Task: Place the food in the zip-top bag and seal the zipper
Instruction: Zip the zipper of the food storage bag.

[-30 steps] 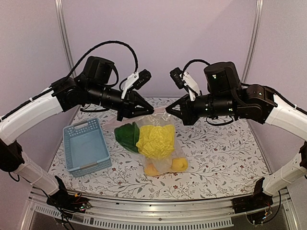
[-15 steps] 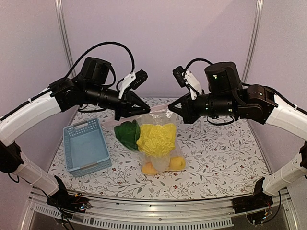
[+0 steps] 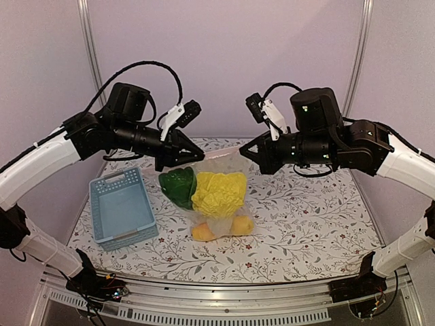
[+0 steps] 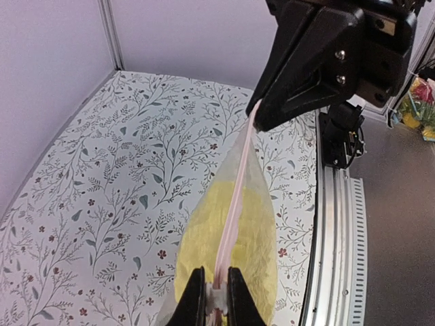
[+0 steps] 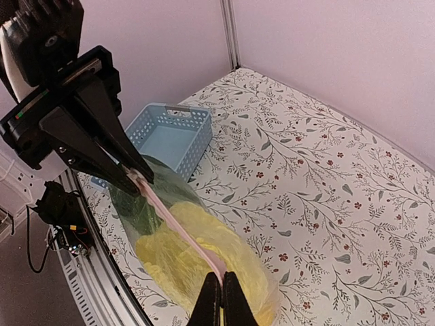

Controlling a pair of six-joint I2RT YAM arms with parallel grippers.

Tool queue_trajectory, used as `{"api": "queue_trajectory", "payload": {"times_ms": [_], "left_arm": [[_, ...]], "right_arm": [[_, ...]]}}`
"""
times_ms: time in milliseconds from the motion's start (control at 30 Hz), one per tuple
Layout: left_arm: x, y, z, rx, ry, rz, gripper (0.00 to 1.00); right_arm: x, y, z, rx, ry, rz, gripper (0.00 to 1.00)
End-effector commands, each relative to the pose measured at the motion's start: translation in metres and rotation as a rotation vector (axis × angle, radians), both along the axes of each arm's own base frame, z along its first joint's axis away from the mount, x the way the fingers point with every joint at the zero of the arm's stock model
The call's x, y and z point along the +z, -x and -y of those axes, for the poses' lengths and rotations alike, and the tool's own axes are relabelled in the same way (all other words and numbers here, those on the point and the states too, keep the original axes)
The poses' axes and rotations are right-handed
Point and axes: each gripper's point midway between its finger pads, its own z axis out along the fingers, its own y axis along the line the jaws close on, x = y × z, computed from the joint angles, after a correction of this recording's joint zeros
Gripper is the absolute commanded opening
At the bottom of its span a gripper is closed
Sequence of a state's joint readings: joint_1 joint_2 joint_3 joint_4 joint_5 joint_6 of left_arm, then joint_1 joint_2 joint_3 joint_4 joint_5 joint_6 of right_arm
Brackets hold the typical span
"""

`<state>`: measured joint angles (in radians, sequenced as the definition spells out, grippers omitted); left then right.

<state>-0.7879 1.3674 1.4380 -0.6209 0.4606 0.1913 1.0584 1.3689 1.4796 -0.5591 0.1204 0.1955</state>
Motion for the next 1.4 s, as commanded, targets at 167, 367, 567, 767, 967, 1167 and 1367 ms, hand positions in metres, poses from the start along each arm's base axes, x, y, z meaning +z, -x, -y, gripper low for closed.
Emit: {"api": "queue_trajectory", "payload": {"times_ms": [167, 367, 567, 767, 967, 1167, 1367], "left_arm": [[0.000, 0.008, -0.014, -0.011, -0.015, -0.109, 0.22], [0.011, 0.004, -0.005, -0.039, 0.002, -0.100, 0.63], [0.009, 0.003, -0.001, -0.057, -0.002, -0.106, 0.69], [0.006, 0.002, -0.005, -0.051, -0.022, -0.091, 0.45], [-0.001, 0.004, -0.008, -0.041, -0.033, -0.106, 0.35], [-0.002, 0.004, -0.013, -0.017, -0.035, -0.092, 0.24], [-0.006, 0.005, -0.017, -0.003, -0.044, -0.094, 0.16]], "right_arm": [[0.031, 0.009, 0.002, 0.075, -0.088, 0.015, 0.00], [0.024, 0.020, -0.013, 0.172, -0.083, -0.024, 0.00], [0.021, 0.020, -0.014, 0.173, -0.076, -0.030, 0.00], [0.020, 0.019, -0.015, 0.170, -0.068, -0.033, 0.00], [0.018, 0.019, -0.015, 0.170, -0.066, -0.035, 0.00], [0.018, 0.018, -0.015, 0.167, -0.064, -0.036, 0.00], [0.018, 0.018, -0.015, 0.165, -0.064, -0.038, 0.00]]}}
